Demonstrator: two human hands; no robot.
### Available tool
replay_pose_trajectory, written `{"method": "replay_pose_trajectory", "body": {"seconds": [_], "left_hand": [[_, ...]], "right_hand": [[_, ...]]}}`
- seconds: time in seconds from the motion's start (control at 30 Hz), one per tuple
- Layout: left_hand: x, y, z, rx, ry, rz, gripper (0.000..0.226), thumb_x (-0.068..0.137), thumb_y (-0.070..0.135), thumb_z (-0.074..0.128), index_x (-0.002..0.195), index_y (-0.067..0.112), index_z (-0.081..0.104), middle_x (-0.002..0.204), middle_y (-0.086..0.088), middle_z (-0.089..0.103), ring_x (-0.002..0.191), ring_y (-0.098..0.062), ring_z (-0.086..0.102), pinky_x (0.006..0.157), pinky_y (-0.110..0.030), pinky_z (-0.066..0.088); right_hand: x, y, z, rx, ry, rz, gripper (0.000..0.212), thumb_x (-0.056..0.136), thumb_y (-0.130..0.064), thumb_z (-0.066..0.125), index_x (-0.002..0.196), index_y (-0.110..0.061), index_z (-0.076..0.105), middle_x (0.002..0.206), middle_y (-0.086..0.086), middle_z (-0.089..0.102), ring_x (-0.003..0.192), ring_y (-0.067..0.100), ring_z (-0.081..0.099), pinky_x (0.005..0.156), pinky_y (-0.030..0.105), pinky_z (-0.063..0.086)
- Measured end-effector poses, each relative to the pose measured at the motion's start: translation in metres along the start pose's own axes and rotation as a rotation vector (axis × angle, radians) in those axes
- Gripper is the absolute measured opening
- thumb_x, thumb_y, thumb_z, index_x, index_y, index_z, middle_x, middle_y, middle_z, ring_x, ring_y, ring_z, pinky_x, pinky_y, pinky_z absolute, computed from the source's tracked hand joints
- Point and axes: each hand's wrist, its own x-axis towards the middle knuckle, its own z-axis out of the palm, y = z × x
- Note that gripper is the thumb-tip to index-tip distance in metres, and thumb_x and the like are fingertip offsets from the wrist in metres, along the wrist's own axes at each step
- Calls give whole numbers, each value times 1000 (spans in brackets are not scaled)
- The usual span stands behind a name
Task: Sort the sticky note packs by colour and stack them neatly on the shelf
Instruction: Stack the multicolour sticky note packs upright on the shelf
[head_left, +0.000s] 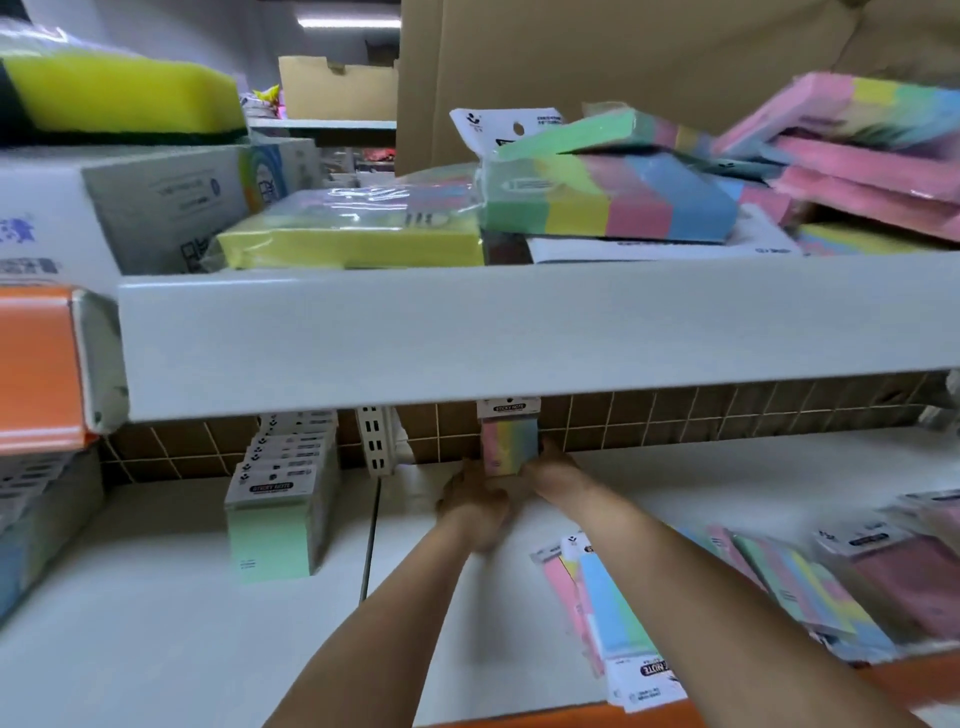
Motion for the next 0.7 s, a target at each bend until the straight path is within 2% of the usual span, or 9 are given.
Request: {"method": "replay_pose_trajectory", "body": {"seconds": [0.03,0.13,0.2,0.27,0.37,0.47,0.53,0.6,0.7], "left_hand": [[-4,-1,-2,-26,15,4,67,88,32,47,149,21,23,144,-6,44,129,-30,44,100,-33,40],[-18,2,-7,-50,49,6,51,89,34,51,137,18,41,135,-8,51,121,-30,50,96,-32,44],[-31,9,-10,-69,55,8,34,92,26,50,123,12,53,124,-11,59,111,-30,56,84,-29,45],[-49,18,-11,-101,58,25,17,90,21,50,99,12,62,107,-13,66,98,-30,60,71,-27,42],[-79,32,-9,-116,49,35,16,87,23,53,73,16,56,83,-8,63,81,-27,59,64,-26,40],[-100,42,0,-154,-49,23,22,86,33,58,86,11,60,88,-8,64,87,-27,63,66,-28,45],[-111,47,7,-163,-79,2,31,87,39,61,95,8,60,95,-8,65,88,-24,62,65,-28,45],[-121,52,13,-171,-58,18,29,87,38,60,94,10,57,97,-8,64,87,-24,60,66,-28,45],[-133,65,17,-169,-27,57,26,87,37,60,90,11,59,95,-10,65,84,-25,57,66,-27,42]], "right_hand": [[-2,0,-5,-21,-17,-8,43,84,-13,57,127,-16,54,120,10,62,108,27,61,77,27,47],[-11,-2,-25,-101,-46,-24,34,79,-21,61,111,-12,65,112,8,67,102,26,62,83,31,52],[-32,-9,-45,-138,-31,-43,6,81,-16,60,80,-12,64,82,3,65,77,20,58,62,25,45],[-52,-17,-66,-172,-27,-52,22,84,-7,56,64,-15,57,64,2,57,61,16,51,51,22,34],[-69,-20,-94,-227,-67,-108,23,82,-3,57,62,-12,58,62,7,57,56,18,51,54,23,38],[-85,-18,-114,-433,-140,-81,11,80,-13,65,68,-12,63,60,5,55,55,16,49,55,24,36],[-95,-20,-125,-552,-170,-68,8,76,-20,71,72,-15,65,66,3,58,63,15,52,57,24,37],[-106,-21,-134,-645,-161,-64,11,76,-24,72,74,-15,66,73,2,61,70,16,56,55,23,39],[-116,-16,-148,-668,-138,-32,18,80,-21,71,71,-13,58,66,4,57,58,16,52,50,21,38]]}}
